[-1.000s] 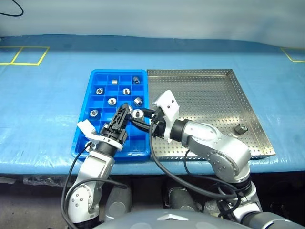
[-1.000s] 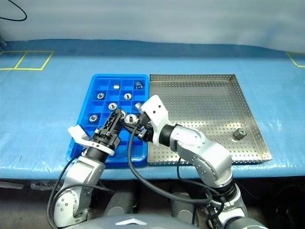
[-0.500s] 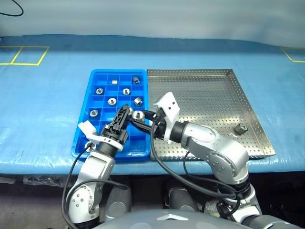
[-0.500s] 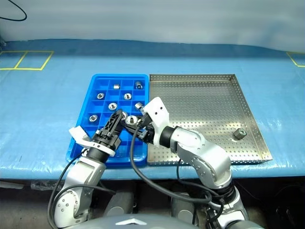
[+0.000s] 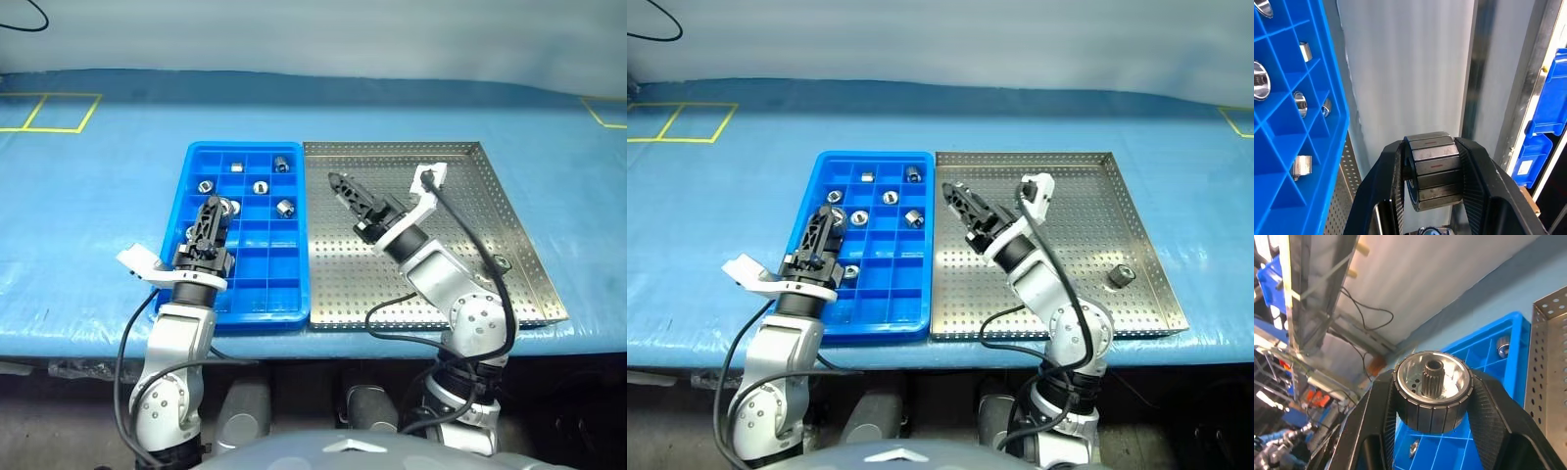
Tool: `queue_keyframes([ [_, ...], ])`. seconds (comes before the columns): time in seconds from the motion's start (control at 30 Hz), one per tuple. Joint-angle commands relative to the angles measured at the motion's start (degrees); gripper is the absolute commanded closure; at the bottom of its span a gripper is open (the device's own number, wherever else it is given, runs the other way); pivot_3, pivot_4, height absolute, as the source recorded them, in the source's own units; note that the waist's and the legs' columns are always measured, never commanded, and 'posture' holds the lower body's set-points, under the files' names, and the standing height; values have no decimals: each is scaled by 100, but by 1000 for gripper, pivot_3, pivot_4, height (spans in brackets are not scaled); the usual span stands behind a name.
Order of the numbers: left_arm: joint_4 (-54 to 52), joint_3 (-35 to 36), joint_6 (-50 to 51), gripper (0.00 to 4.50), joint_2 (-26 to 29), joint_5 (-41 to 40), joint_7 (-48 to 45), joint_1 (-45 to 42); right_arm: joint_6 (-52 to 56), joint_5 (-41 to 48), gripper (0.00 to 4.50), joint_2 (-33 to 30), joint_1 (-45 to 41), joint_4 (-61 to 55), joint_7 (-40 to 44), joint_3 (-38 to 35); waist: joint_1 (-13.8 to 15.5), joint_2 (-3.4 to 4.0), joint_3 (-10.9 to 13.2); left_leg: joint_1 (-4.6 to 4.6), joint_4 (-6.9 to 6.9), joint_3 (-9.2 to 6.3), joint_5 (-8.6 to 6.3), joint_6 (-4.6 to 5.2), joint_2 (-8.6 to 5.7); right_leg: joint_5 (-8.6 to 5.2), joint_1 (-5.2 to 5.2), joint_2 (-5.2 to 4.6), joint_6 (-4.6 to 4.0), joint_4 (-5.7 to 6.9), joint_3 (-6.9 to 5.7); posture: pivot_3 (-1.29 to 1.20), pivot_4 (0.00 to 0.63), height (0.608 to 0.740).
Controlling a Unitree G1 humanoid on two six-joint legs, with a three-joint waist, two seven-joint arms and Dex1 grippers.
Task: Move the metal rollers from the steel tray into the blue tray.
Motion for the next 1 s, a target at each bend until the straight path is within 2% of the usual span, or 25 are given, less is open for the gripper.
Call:
queue_keyframes([
  [0.03, -341, -22, -291, 3250, -367, 288, 189, -175, -31, -550, 2806, -659, -123, -499, -58, 664, -30, 3, 0, 4, -4, -1, 0, 0, 1, -1, 1, 2, -2, 2, 0, 134, 150, 740],
  [0.07, -350, -25, -321, 3250, -307, 367, 277, -208, -25, -845, 2806, -931, -133, -611, -46, 920, -29, 4, 1, 6, -6, -1, 0, 0, 1, -1, 1, 2, -2, 2, 1, 134, 150, 740],
  [0.1, -311, -18, -193, 3250, -15, 738, 627, -338, -38, -1318, 2806, -1375, -161, -789, 15, 1415, -27, 3, 0, 6, -6, -1, 1, 0, 0, -2, 1, 2, -3, 3, 1, 133, 150, 740],
  [0.2, -184, -25, 341, 3250, 903, 2021, 1357, -694, -156, -1978, 2806, -2052, -196, -1019, 234, 2329, -10, 0, -1, 10, -4, -6, 4, -3, -1, -2, 3, 4, -2, 5, 0, 128, 150, 740],
  [0.3, -45, -148, 734, 3250, 1453, 2937, 1617, -859, -304, -2452, 2806, -2369, -225, -1064, 427, 2900, -23, 2, -2, 21, -14, -13, 8, -12, 0, -5, 4, 11, 3, 11, 1, 132, 150, 740],
  [0.43, 275, -442, 1232, 3250, 1898, 3788, 1371, -949, -443, -2932, 2806, -2563, -295, -1155, 693, 3520, -7, 1, -1, 17, -13, -5, 8, -13, -4, 1, 4, 4, 9, 3, 4, 126, 150, 740],
  [0.67, 743, -619, 1732, 3250, 1980, 4528, 858, -1136, -474, -3266, 2806, -2383, -241, -1178, 843, 3707, -3, -3, 1, 16, -11, -6, 9, -14, -2, 0, 3, 2, 6, 5, 2, 114, 150, 740],
  [1.0, 1505, -660, 2105, 3250, 1773, 5239, 87, -1657, -379, -3452, 2806, -2218, -139, -1246, 986, 3714, -9, -3, 0, 16, -11, -7, 9, -15, -3, 6, 4, 2, 13, 6, 0, 90, 150, 740],
])
